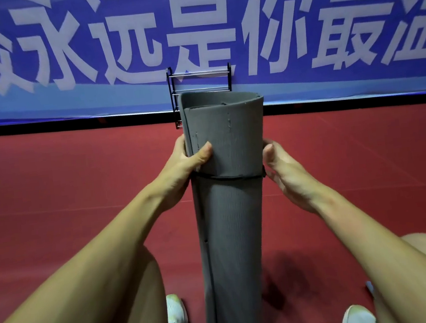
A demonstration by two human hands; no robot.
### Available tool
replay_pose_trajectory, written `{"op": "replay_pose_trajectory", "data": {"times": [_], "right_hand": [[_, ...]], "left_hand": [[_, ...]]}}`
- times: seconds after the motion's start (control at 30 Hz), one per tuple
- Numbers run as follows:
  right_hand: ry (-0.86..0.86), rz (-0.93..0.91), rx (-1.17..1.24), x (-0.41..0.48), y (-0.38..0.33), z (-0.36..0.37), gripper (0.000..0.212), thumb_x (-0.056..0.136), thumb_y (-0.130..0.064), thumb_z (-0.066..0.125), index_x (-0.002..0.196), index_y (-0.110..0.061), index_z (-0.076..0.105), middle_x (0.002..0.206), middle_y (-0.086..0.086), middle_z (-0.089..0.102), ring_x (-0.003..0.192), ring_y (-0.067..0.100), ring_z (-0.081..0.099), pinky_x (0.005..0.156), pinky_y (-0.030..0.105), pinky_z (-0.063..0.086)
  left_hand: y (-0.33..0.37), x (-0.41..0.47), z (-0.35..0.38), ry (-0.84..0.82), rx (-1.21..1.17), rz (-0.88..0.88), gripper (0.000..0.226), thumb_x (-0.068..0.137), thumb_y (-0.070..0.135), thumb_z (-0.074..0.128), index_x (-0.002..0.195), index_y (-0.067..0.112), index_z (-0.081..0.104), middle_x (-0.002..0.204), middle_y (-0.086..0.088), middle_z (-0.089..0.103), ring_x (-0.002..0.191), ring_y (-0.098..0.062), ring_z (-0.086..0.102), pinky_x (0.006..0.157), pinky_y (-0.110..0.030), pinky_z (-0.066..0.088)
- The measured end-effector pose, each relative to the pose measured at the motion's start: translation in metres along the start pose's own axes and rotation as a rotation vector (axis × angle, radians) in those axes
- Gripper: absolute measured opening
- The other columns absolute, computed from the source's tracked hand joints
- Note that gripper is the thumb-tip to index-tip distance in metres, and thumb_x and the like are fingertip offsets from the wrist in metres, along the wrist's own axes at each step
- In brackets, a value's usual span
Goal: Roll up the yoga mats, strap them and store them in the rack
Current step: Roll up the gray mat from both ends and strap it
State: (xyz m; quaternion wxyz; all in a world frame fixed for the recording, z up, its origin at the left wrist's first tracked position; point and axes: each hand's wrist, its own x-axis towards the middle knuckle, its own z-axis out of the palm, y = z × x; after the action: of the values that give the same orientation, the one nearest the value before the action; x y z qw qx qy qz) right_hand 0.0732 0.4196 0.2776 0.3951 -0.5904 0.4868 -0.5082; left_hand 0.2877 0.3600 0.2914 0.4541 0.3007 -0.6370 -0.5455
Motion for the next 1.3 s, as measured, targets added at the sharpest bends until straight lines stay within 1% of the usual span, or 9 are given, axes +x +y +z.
{"op": "replay_pose_trajectory", "data": {"times": [0.17, 0.4, 0.53, 0.67, 0.77, 0.9, 1.03, 1.2, 1.3], "right_hand": [[0.046, -0.049, -0.053, -0.001, 0.006, 0.011, 0.123, 0.040, -0.085, 0.070, 0.141, -0.024, 0.033, 0.127, -0.018, 0.054, 0.107, -0.014, 0.055, 0.086, 0.009, 0.045], [-0.145, 0.092, -0.175, -0.021, 0.025, -0.001, 0.091, 0.072, -0.032, 0.077, 0.145, -0.020, 0.023, 0.141, -0.008, 0.042, 0.121, 0.000, 0.046, 0.087, 0.003, 0.040], [-0.195, 0.100, -0.157, -0.029, 0.019, -0.011, 0.094, 0.066, -0.051, 0.078, 0.141, -0.021, 0.031, 0.141, -0.008, 0.046, 0.117, -0.010, 0.048, 0.088, 0.002, 0.039], [0.012, 0.008, -0.039, -0.019, 0.014, -0.011, 0.136, 0.037, -0.086, 0.070, 0.147, -0.019, 0.029, 0.144, -0.012, 0.042, 0.131, -0.004, 0.040, 0.108, 0.017, 0.031], [0.054, 0.039, 0.077, -0.009, 0.021, -0.005, 0.134, 0.031, -0.085, 0.072, 0.142, -0.021, 0.033, 0.137, -0.009, 0.052, 0.126, 0.005, 0.049, 0.112, 0.032, 0.036], [0.062, 0.077, 0.075, -0.005, 0.030, -0.004, 0.137, 0.025, -0.084, 0.074, 0.139, -0.017, 0.037, 0.131, -0.004, 0.059, 0.119, 0.007, 0.056, 0.107, 0.032, 0.042], [0.012, 0.094, -0.022, -0.011, 0.035, -0.001, 0.131, 0.033, -0.068, 0.086, 0.140, -0.015, 0.031, 0.132, -0.003, 0.055, 0.116, 0.002, 0.054, 0.094, 0.018, 0.047], [-0.109, 0.102, -0.175, -0.019, 0.044, -0.002, 0.108, 0.059, -0.027, 0.088, 0.145, -0.016, 0.023, 0.141, -0.006, 0.043, 0.126, 0.004, 0.045, 0.099, 0.018, 0.042], [-0.132, 0.115, -0.179, -0.019, 0.043, -0.008, 0.107, 0.060, -0.034, 0.089, 0.144, -0.016, 0.025, 0.141, -0.006, 0.044, 0.126, 0.004, 0.046, 0.097, 0.017, 0.042]], "left_hand": [[-0.009, 0.000, 0.005, -0.108, 0.219, -0.026, 0.120, 0.039, 0.073, 0.081, 0.136, 0.018, 0.038, 0.128, 0.006, 0.058, 0.112, -0.001, 0.059, 0.090, -0.018, 0.049], [-0.027, -0.012, -0.002, -0.370, 0.439, -0.246, 0.110, 0.057, 0.050, 0.082, 0.145, 0.023, 0.021, 0.135, 0.013, 0.046, 0.125, -0.006, 0.047, 0.099, -0.021, 0.045], [-0.022, -0.012, -0.006, -0.402, 0.367, -0.303, 0.135, 0.041, 0.063, 0.087, 0.149, 0.026, 0.015, 0.146, 0.006, 0.037, 0.131, -0.012, 0.042, 0.114, -0.036, 0.031], [-0.014, -0.001, 0.003, -0.235, 0.045, -0.167, 0.134, 0.038, 0.066, 0.086, 0.148, 0.022, 0.022, 0.144, 0.000, 0.046, 0.127, -0.016, 0.051, 0.105, -0.034, 0.043], [-0.019, 0.001, 0.019, -0.142, 0.031, -0.153, 0.134, 0.035, 0.077, 0.078, 0.143, 0.012, 0.033, 0.139, -0.002, 0.052, 0.124, -0.013, 0.053, 0.103, -0.029, 0.044], [-0.033, -0.002, 0.032, -0.127, 0.178, -0.115, 0.131, 0.031, 0.079, 0.077, 0.137, 0.016, 0.031, 0.127, 0.008, 0.054, 0.110, 0.003, 0.055, 0.087, -0.013, 0.048], [-0.038, -0.009, 0.027, -0.259, 0.238, -0.141, 0.096, 0.039, 0.072, 0.080, 0.118, 0.034, 0.042, 0.122, 0.011, 0.057, 0.108, 0.005, 0.058, 0.086, -0.013, 0.048], [-0.040, -0.010, 0.020, -0.305, 0.188, -0.245, 0.099, 0.045, 0.043, 0.090, 0.128, 0.029, 0.037, 0.131, 0.007, 0.054, 0.119, -0.005, 0.055, 0.099, -0.023, 0.046], [-0.045, -0.009, 0.015, -0.386, 0.321, -0.317, 0.107, 0.052, 0.031, 0.087, 0.137, 0.029, 0.023, 0.136, 0.008, 0.047, 0.127, -0.010, 0.048, 0.106, -0.031, 0.042]]}}
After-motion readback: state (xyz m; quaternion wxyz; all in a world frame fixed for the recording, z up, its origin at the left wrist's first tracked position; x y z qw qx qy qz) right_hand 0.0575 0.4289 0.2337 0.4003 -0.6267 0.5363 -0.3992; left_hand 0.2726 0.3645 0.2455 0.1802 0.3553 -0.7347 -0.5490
